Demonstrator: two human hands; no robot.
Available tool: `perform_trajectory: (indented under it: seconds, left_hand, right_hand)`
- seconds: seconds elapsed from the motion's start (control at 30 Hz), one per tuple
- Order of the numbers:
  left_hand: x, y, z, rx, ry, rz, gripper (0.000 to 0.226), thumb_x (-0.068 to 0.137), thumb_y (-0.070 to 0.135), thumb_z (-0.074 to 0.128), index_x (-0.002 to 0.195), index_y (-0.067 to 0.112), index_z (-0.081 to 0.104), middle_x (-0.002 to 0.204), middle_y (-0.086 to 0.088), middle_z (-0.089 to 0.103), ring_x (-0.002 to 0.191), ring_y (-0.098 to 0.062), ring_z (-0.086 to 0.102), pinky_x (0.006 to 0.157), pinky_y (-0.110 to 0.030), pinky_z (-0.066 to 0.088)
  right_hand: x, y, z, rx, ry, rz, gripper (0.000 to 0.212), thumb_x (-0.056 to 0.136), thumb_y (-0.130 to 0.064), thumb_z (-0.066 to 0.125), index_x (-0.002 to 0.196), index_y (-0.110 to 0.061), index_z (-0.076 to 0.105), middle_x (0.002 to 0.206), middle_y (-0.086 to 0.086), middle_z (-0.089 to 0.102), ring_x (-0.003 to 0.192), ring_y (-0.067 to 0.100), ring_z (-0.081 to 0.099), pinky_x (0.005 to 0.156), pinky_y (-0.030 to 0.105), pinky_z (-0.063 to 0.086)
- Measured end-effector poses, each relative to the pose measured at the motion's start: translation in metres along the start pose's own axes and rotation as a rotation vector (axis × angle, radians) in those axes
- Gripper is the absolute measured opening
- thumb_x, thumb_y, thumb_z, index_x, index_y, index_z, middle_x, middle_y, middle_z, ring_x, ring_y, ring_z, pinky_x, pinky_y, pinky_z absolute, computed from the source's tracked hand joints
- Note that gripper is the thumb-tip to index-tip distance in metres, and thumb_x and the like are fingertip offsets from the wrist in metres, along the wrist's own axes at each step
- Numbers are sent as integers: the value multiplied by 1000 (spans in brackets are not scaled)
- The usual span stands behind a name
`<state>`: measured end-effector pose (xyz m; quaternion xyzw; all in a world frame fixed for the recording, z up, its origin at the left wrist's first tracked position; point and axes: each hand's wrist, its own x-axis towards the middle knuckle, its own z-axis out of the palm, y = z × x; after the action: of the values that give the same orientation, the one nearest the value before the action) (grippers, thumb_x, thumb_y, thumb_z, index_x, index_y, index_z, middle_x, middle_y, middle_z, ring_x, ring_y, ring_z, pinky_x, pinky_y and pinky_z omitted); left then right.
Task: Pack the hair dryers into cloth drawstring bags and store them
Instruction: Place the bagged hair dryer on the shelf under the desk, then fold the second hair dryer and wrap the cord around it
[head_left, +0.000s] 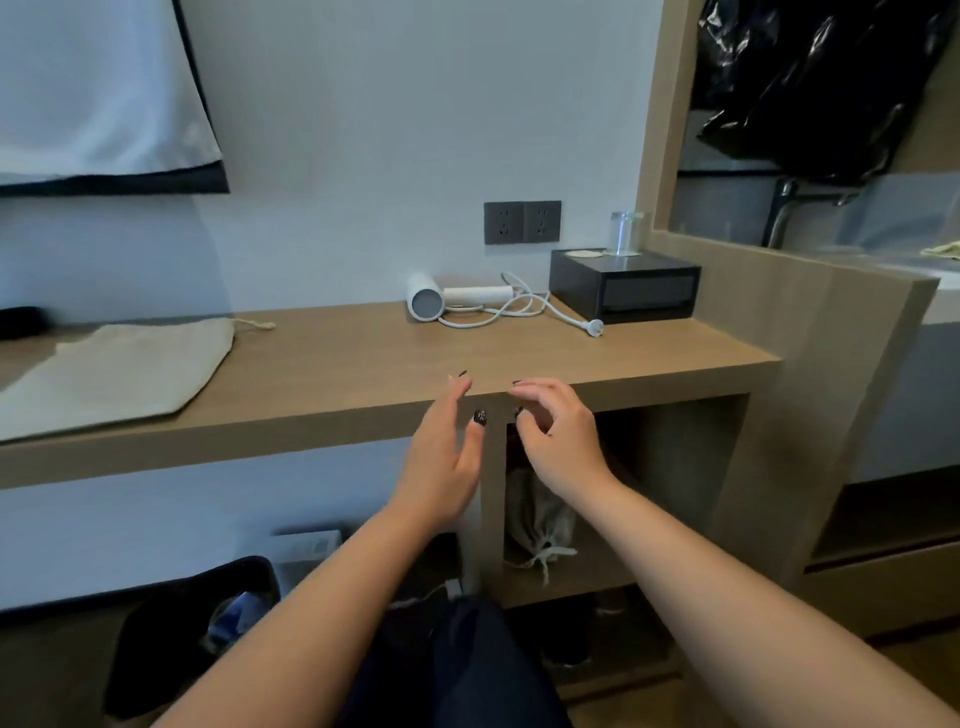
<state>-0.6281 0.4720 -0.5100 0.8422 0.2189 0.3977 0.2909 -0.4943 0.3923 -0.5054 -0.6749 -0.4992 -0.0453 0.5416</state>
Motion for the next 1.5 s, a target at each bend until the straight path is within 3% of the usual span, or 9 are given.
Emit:
perform_trajectory:
  seconds: [0.2,0.37,0.43,0.53,0.83,1.07,1.23,1.33,1.5]
  left_hand:
    - [53,-34,-36,143,-51,-47,54,102,22,42,152,13,23,162,-1,17,149,-10,5,113,-19,5]
    - [108,-71,-52,265,-130,-202,57,102,27,43,147,-2,24,154,-19,24,148,-31,10,121,-37,4]
    - [123,-83,-54,287,-177,-236,62,101,31,44,146,-4,22,151,-21,26,146,-36,12,121,-41,6]
    - [152,-110,-55,277,-221,-290,74,101,38,43,152,-1,7,162,-16,7,150,-28,-2,122,-39,3]
    - [206,-143,-45,248,-179,-286,81,99,31,49,154,8,-5,164,-7,-1,151,-18,1,119,-30,7]
    - [236,-163,-40,210,-102,-343,79,98,23,48,154,11,-7,164,-4,1,149,-18,7,116,-27,12]
    - [258,-183,-39,153,-53,-393,84,94,21,51,155,16,-7,152,-20,34,137,-30,37,115,-36,28]
    - [266,-193,-41,73,-21,-409,86,93,18,53,155,19,-7,156,3,27,132,-11,42,109,-24,26]
    - [273,-210,-40,-47,46,-418,90,90,16,59,155,19,-3,163,1,12,148,-14,18,119,-33,21]
  right_hand:
    - [72,-10,28,-15,-77,83,28,90,-4,53,114,-16,64,122,-3,52,111,10,50,68,1,40]
    - [135,11,59,-113,-183,233,36,91,-12,55,127,-17,54,132,-3,38,97,9,50,69,9,40]
    - [148,21,68,-158,-208,274,40,90,-13,56,130,-16,50,136,0,34,102,11,48,80,14,41]
    - [175,44,92,-234,-225,299,42,90,-15,56,131,-16,48,138,3,33,123,21,45,100,28,38]
    - [231,77,138,-602,-110,41,43,88,-12,52,131,-11,47,141,8,34,130,26,35,101,38,41]
    - [285,100,159,-673,-17,-20,50,84,-6,62,132,-8,47,147,13,35,132,30,36,102,40,39]
    - [315,119,174,-647,-56,-53,58,84,-5,59,139,-5,41,150,14,34,139,31,31,109,41,30]
    - [329,129,174,-630,-150,-36,49,82,-11,57,130,-10,48,133,9,49,128,29,41,108,39,26]
    - [345,144,171,-692,-267,-6,38,86,-28,57,124,-27,54,123,2,53,119,25,43,110,46,15]
